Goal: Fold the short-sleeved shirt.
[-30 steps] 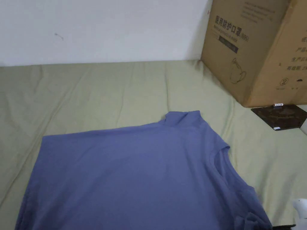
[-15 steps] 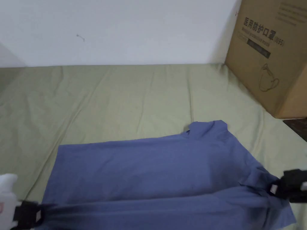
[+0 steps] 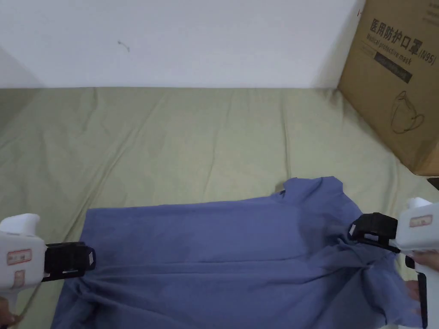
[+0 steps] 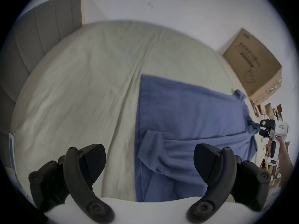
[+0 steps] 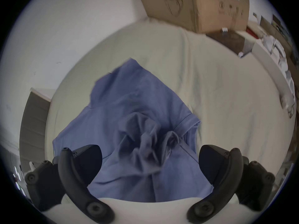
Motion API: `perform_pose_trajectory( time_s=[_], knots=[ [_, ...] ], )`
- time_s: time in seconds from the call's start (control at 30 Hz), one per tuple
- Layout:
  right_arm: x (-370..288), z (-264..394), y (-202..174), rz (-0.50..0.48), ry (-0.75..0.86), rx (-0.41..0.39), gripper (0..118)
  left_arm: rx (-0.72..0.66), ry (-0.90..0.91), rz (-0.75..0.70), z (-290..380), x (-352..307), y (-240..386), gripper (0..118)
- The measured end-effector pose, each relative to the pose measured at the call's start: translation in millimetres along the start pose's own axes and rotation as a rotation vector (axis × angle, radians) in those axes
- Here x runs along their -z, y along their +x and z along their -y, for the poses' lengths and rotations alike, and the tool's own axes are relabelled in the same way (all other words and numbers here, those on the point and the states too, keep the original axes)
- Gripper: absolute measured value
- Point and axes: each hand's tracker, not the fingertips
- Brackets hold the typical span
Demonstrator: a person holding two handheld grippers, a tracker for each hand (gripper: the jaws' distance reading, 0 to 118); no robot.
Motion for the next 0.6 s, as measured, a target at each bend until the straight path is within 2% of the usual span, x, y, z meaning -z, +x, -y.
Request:
perform_pose_trajectory(
  time_s=[0.03, 0.1, 0.13, 0.17, 0.2, 0.23, 0.27, 0.3, 0.37, 0.4, 0.43, 0.5, 0.53, 0.57, 0.6],
  knots=[
    [-18, 8, -3, -0.016, 0.031, -0.029, 117, 0.018, 0.059, 0.007, 10, -21, 8, 112],
    [-57, 33, -7, -0.107, 0.133, -0.067, 117, 0.043, 0.198, 0.022, 35, -59, 18, 111],
    [-77, 48, -8, -0.162, 0.198, -0.089, 116, 0.066, 0.281, 0.037, 50, -79, 23, 108],
    [-100, 68, -12, -0.237, 0.302, -0.131, 112, 0.091, 0.397, 0.036, 70, -101, 31, 98],
    [-117, 84, -15, -0.293, 0.394, -0.157, 99, 0.108, 0.477, 0.031, 86, -118, 38, 71],
    [-137, 104, -21, -0.308, 0.468, -0.205, 75, 0.127, 0.537, 0.021, 103, -136, 46, 40],
    [-151, 120, -27, -0.283, 0.518, -0.232, 39, 0.145, 0.570, 0.010, 116, -149, 55, 6],
    [-162, 133, -31, -0.277, 0.560, -0.244, 0, 0.160, 0.594, -0.024, 126, -159, 63, 1],
    [-175, 151, -33, -0.322, 0.584, -0.208, 0, 0.157, 0.601, -0.040, 140, -179, 70, 1],
    [-178, 155, -36, -0.383, 0.522, -0.191, 0, 0.153, 0.571, -0.033, 140, -183, 70, 1],
    [-180, 160, -39, -0.402, 0.502, -0.188, 0, 0.149, 0.528, -0.037, 136, -178, 68, 1],
    [-180, 168, -44, -0.336, 0.547, -0.212, 0, 0.115, 0.374, -0.056, 125, -166, 56, 1],
    [-181, 170, -46, -0.290, 0.565, -0.240, 0, 0.092, 0.264, 0.001, 118, -152, 46, 1],
    [-177, 170, -50, -0.278, 0.529, -0.275, 0, 0.051, 0.173, 0.052, 112, -133, 36, 5],
    [-174, 172, -53, -0.281, 0.508, -0.289, 0, 0.011, 0.112, 0.076, 112, -118, 28, 28]
  ],
)
